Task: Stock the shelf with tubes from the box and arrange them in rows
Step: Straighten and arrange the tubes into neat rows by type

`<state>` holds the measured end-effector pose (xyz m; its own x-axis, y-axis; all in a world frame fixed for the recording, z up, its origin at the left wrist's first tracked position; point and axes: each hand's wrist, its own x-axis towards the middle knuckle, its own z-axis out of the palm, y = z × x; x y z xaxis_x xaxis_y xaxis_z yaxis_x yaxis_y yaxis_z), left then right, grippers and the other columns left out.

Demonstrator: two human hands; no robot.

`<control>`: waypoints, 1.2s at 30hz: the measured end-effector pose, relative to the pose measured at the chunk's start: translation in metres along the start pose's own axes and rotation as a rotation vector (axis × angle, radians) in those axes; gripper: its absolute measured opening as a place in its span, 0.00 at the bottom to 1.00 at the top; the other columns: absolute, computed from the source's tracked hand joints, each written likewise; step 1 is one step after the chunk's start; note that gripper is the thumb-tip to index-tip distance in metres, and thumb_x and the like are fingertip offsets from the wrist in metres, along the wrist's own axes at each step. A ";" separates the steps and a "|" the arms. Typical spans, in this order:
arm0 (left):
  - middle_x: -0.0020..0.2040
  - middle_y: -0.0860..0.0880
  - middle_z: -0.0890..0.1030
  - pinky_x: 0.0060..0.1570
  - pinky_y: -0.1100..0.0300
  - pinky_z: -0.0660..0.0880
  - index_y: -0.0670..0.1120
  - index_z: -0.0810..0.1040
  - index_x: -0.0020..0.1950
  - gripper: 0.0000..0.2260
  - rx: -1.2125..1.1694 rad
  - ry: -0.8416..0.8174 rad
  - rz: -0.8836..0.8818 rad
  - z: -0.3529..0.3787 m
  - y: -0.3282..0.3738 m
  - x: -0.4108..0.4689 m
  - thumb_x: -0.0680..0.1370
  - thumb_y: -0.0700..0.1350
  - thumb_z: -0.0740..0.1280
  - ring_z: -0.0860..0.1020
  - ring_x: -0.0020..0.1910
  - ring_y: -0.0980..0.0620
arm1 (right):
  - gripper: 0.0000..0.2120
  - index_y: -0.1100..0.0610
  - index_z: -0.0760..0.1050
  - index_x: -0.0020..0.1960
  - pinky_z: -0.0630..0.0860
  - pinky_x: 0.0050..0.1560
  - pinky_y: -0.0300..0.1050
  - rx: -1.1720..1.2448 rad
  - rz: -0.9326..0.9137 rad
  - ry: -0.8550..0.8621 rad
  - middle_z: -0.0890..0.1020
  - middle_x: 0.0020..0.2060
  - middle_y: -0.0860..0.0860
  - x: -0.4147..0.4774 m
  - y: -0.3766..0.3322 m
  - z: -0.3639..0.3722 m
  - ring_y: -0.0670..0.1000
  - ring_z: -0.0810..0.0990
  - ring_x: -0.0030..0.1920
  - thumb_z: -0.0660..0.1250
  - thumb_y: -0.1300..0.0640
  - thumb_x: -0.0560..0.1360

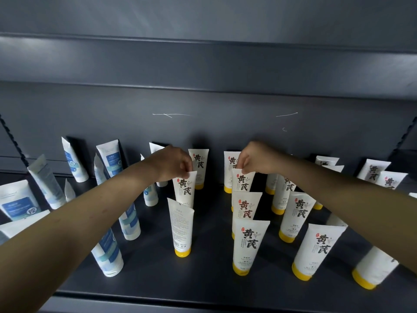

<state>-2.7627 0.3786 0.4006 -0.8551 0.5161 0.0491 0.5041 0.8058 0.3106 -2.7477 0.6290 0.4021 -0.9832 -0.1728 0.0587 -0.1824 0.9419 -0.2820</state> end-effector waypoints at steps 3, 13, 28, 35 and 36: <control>0.42 0.53 0.81 0.51 0.57 0.76 0.48 0.82 0.45 0.03 0.020 -0.008 -0.002 -0.002 0.001 0.001 0.73 0.42 0.71 0.80 0.46 0.53 | 0.08 0.57 0.84 0.45 0.78 0.53 0.47 0.008 -0.020 -0.004 0.85 0.44 0.50 -0.001 0.000 0.000 0.48 0.83 0.45 0.75 0.64 0.66; 0.41 0.56 0.82 0.50 0.58 0.75 0.54 0.80 0.41 0.04 0.103 -0.019 -0.008 -0.006 0.003 0.003 0.72 0.44 0.72 0.79 0.45 0.55 | 0.07 0.56 0.83 0.44 0.78 0.53 0.48 -0.002 -0.021 -0.021 0.85 0.43 0.50 -0.004 0.000 -0.003 0.49 0.83 0.45 0.74 0.64 0.67; 0.44 0.55 0.82 0.49 0.60 0.74 0.52 0.81 0.44 0.03 0.121 -0.025 -0.013 -0.007 0.005 0.001 0.72 0.45 0.72 0.79 0.46 0.55 | 0.08 0.59 0.83 0.47 0.77 0.56 0.49 0.105 -0.046 -0.029 0.85 0.46 0.52 -0.008 0.002 -0.009 0.51 0.83 0.49 0.72 0.65 0.69; 0.43 0.56 0.82 0.49 0.59 0.74 0.53 0.82 0.45 0.03 0.109 -0.013 -0.017 -0.005 0.001 0.001 0.72 0.46 0.71 0.78 0.46 0.55 | 0.14 0.64 0.79 0.55 0.75 0.56 0.41 0.215 -0.003 0.048 0.83 0.51 0.59 0.015 0.014 -0.017 0.53 0.82 0.52 0.72 0.66 0.70; 0.43 0.56 0.82 0.48 0.60 0.73 0.53 0.82 0.45 0.03 0.110 -0.011 -0.015 -0.005 0.001 0.001 0.72 0.46 0.71 0.78 0.46 0.56 | 0.15 0.63 0.79 0.57 0.74 0.57 0.42 0.208 0.002 0.055 0.83 0.52 0.59 0.021 0.015 -0.017 0.53 0.81 0.53 0.72 0.65 0.70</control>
<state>-2.7640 0.3784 0.4051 -0.8617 0.5062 0.0350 0.5019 0.8402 0.2053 -2.7711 0.6444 0.4154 -0.9827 -0.1499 0.1087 -0.1838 0.8615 -0.4733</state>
